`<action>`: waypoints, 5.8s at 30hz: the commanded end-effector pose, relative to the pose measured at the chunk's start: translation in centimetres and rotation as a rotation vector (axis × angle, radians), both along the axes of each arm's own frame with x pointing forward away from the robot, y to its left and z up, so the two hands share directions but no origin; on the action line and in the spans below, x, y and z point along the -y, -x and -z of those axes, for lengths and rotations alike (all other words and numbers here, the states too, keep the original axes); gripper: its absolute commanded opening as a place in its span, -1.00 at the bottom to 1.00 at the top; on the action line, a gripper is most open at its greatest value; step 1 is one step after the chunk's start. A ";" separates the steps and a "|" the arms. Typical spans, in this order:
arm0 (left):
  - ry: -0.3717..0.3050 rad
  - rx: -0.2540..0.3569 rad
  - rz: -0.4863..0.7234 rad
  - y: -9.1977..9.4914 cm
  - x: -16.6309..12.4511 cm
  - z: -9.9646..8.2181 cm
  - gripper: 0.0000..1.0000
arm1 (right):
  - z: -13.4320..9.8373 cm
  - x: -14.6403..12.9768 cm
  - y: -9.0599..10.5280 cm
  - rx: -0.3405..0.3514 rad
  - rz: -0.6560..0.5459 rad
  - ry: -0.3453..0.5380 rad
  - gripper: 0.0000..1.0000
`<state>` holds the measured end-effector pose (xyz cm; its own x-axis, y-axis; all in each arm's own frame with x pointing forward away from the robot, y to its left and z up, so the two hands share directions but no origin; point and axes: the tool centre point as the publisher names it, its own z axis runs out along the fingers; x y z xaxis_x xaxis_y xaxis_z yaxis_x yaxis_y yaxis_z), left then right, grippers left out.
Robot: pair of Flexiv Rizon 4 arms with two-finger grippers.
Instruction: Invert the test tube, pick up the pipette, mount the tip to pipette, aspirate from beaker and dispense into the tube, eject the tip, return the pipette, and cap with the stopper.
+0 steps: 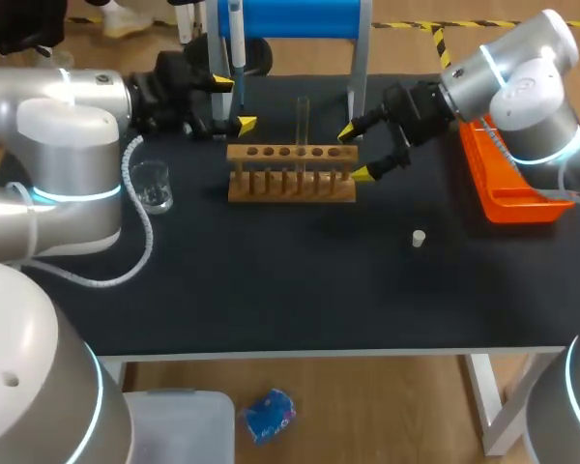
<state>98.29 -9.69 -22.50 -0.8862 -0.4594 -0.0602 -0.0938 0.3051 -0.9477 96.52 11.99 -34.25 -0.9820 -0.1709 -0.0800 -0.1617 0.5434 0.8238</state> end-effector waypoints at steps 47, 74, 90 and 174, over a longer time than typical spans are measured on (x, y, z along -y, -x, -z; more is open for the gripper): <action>0.131 0.043 -0.404 0.2 -19.1 -1.6 1.00 | -3.6 0.8 15.9 -0.030 -0.026 -0.253 1.00; 0.141 0.047 -0.460 -3.2 -25.4 2.0 1.00 | -2.4 0.4 20.2 -0.064 0.013 -0.479 1.00; 0.075 -0.026 -0.515 -4.5 -29.4 3.2 1.00 | -2.4 0.4 20.2 -0.064 0.013 -0.479 1.00; -0.203 -0.291 -0.642 -15.1 -37.6 12.9 -0.12 | -2.4 0.4 20.2 -0.064 0.013 -0.479 1.00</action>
<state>112.85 27.93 -35.22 -0.4363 -0.8998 -0.0054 -0.5473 0.2701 -0.7922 76.37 11.52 -31.85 -0.9890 -0.1207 -0.0850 -0.0975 0.1021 0.9900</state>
